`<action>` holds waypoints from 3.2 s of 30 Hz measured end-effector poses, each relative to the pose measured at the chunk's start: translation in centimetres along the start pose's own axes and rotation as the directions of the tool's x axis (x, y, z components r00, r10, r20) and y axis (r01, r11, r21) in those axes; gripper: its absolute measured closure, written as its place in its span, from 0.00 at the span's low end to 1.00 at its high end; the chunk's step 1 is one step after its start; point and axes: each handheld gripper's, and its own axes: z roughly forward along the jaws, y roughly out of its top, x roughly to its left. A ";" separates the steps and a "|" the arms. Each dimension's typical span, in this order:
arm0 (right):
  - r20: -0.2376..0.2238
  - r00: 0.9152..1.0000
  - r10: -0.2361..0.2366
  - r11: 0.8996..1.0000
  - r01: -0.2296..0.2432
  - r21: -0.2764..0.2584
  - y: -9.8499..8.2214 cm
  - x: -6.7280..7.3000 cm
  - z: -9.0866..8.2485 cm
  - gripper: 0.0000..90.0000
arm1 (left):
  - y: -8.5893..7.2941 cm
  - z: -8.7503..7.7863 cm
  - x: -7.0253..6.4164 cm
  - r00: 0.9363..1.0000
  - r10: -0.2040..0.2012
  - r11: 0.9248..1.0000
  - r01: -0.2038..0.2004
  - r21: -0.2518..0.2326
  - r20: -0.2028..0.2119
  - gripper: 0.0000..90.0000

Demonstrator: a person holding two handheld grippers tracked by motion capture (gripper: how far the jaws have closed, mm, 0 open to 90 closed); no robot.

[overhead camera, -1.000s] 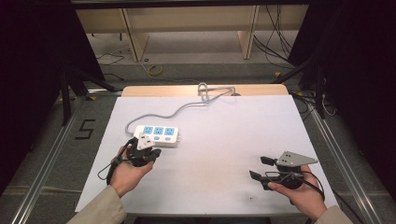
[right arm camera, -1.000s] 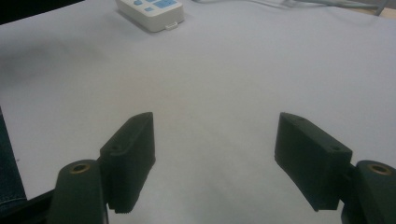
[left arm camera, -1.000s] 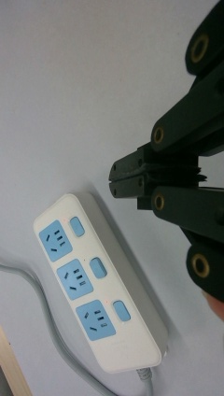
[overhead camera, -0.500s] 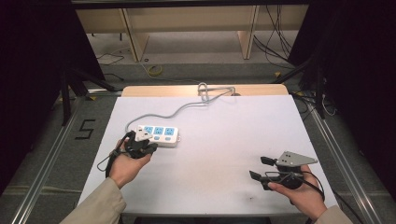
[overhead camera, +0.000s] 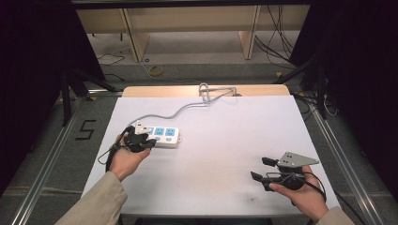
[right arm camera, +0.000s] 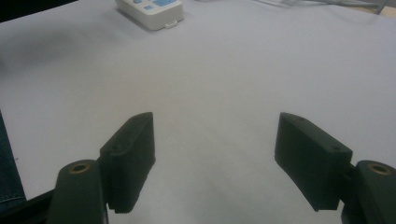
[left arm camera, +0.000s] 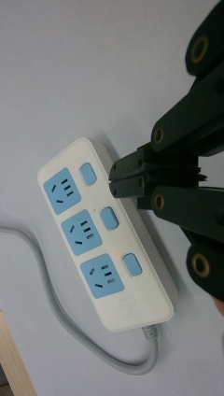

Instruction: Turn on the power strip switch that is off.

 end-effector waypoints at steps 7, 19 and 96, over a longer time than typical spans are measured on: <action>0.001 1.000 -0.002 1.000 0.002 0.001 0.0 0.0 0.0 0.32 | 0.2 0.4 0.6 1.000 -0.005 1.000 0.005 0.018 -0.011 1.00; 0.001 1.000 -0.004 1.000 0.004 0.001 0.0 0.0 0.1 0.32 | 0.7 0.8 1.3 1.000 -0.016 1.000 0.017 0.019 -0.019 1.00; -0.001 1.000 -0.001 1.000 0.001 0.011 -0.1 0.0 0.1 0.32 | 2.6 5.0 2.8 0.999 -0.031 0.995 0.033 0.089 -0.026 1.00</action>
